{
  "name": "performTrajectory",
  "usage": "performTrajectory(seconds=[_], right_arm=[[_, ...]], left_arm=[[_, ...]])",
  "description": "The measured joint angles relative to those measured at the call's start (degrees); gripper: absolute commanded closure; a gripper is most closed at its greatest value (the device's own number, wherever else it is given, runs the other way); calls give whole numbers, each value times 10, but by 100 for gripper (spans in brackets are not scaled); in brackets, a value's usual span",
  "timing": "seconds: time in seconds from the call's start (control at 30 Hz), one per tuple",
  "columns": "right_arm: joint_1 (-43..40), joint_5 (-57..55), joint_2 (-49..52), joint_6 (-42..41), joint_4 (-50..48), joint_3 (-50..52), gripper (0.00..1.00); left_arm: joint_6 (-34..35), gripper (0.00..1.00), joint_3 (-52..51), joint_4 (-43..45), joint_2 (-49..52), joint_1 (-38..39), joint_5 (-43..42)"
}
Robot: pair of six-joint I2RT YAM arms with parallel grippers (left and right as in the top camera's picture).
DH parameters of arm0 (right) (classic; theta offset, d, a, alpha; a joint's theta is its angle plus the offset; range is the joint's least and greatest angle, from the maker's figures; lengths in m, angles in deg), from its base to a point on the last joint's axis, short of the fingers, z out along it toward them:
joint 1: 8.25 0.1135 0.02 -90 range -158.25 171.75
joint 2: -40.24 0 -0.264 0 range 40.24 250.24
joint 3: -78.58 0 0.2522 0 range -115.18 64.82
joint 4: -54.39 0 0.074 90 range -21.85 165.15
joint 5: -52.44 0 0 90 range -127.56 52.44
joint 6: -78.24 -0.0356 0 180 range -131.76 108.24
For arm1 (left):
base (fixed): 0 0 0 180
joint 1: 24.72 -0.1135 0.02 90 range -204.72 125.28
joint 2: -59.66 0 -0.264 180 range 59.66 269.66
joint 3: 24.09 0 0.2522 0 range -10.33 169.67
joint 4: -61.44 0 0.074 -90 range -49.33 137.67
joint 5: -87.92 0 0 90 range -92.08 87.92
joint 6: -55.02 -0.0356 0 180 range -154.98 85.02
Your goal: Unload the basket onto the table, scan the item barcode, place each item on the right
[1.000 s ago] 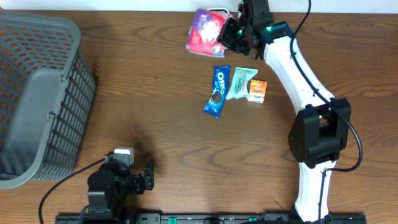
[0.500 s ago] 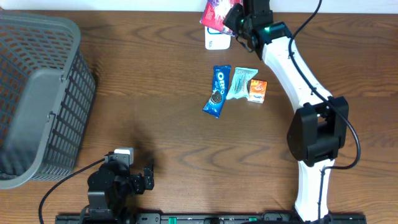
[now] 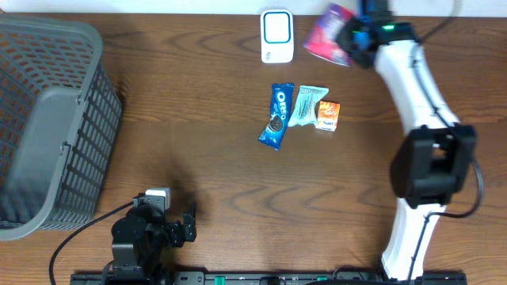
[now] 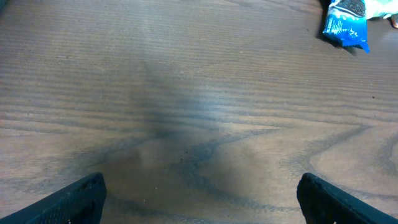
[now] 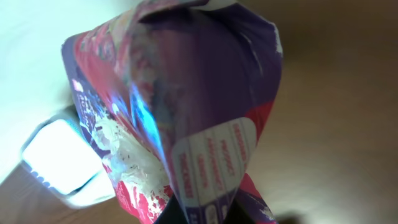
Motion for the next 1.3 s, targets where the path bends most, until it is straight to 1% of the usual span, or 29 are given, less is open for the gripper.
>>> performTrajectory(seconds=[0.17,0.27,0.4,0.5,0.67,0.7,0.73,0.77,0.8,0.83,0.87,0.93,1.0,1.1,1.3], right_arm=[[-100,-40,-11,0,106,0,99],[-163,-82,-11,0,149,0,99],[-231,-118,-12,23,153,0,99],[-266,-128,-12,35,147,0,99],[-334,-137,-12,49,119,0,99],[-347,-139,-12,54,111,0,98],[-357,-140,-12,58,106,0,84],[-370,-142,-12,61,101,0,65],[-382,-143,-12,62,97,0,53],[-389,-144,-12,66,95,0,47],[-398,-146,-12,68,94,0,33],[-409,-148,-12,72,95,0,20],[-416,-144,-12,73,98,0,14],[-419,-116,-12,84,105,0,13],[-417,97,-12,181,122,0,13]], left_arm=[[0,2,0,0,0,0,0],[0,2,0,0,0,0,0],[0,2,0,0,0,0,0],[0,2,0,0,0,0,0],[0,2,0,0,0,0,0],[0,2,0,0,0,0,0],[0,2,0,0,0,0,0],[0,2,0,0,0,0,0],[0,2,0,0,0,0,0],[0,2,0,0,0,0,0],[0,2,0,0,0,0,0],[0,2,0,0,0,0,0],[0,2,0,0,0,0,0],[0,2,0,0,0,0,0],[0,2,0,0,0,0,0]])
